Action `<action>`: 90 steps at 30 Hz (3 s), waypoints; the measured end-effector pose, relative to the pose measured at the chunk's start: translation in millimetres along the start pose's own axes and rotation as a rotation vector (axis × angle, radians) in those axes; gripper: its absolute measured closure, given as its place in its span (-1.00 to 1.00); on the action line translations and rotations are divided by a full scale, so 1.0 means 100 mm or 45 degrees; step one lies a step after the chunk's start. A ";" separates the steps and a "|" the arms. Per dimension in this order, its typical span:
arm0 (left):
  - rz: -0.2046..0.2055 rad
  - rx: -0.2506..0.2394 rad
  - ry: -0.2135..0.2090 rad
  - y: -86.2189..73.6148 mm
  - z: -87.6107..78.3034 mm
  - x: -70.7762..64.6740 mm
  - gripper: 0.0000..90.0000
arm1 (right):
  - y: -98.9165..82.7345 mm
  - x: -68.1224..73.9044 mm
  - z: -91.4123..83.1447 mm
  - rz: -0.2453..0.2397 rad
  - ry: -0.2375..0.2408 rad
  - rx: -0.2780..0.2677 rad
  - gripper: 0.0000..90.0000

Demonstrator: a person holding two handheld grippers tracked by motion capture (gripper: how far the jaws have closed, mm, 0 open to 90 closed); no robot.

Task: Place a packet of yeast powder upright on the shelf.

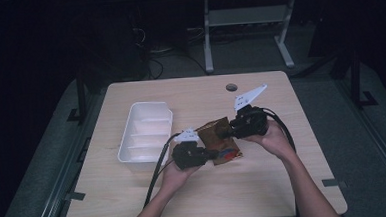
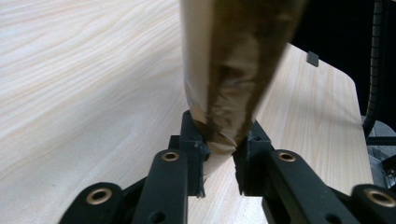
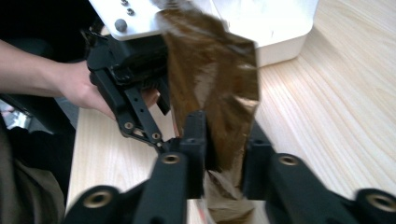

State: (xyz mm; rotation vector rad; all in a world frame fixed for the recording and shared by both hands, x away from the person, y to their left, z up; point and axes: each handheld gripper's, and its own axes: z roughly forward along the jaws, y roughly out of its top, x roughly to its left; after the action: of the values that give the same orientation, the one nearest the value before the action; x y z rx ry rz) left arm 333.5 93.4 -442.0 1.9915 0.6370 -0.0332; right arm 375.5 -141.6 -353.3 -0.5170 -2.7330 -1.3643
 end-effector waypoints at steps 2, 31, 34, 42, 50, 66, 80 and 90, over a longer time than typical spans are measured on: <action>0.007 -0.003 0.004 0.00 0.00 -0.03 0.56 | 0.00 0.00 -0.01 0.004 0.009 0.000 0.79; 0.236 0.067 0.153 -0.18 -0.31 -0.29 -0.09 | 0.01 -0.25 -0.36 0.200 -0.108 -0.099 0.95; 0.259 0.087 0.158 -0.24 -0.34 -0.31 -0.14 | 0.05 -0.28 -0.34 0.215 -0.140 -0.095 0.95; 0.289 0.123 0.158 -0.32 -0.40 -0.35 -0.23 | 0.15 -0.36 -0.31 0.248 -0.165 -0.106 0.95; 0.299 0.129 0.127 -0.37 -0.43 -0.39 -0.30 | 0.30 -0.43 -0.25 0.255 -0.171 -0.124 0.95; 0.304 0.118 0.119 -0.45 -0.46 -0.39 -0.42 | 0.74 -0.50 0.11 0.223 -0.158 -0.162 0.95; 0.297 0.112 0.114 -0.48 -0.46 -0.38 -0.43 | 1.02 -0.53 0.33 0.214 -0.113 -0.183 0.95; 0.310 0.112 0.123 -0.49 -0.46 -0.38 -0.44 | 1.24 -0.51 0.45 0.194 -0.102 -0.187 0.95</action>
State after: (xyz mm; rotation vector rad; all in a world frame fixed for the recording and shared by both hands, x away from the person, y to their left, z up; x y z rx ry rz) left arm 267.1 133.3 -448.5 2.1536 0.4565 0.1861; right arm 467.6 -51.2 -295.3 -0.7879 -2.6019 -1.5432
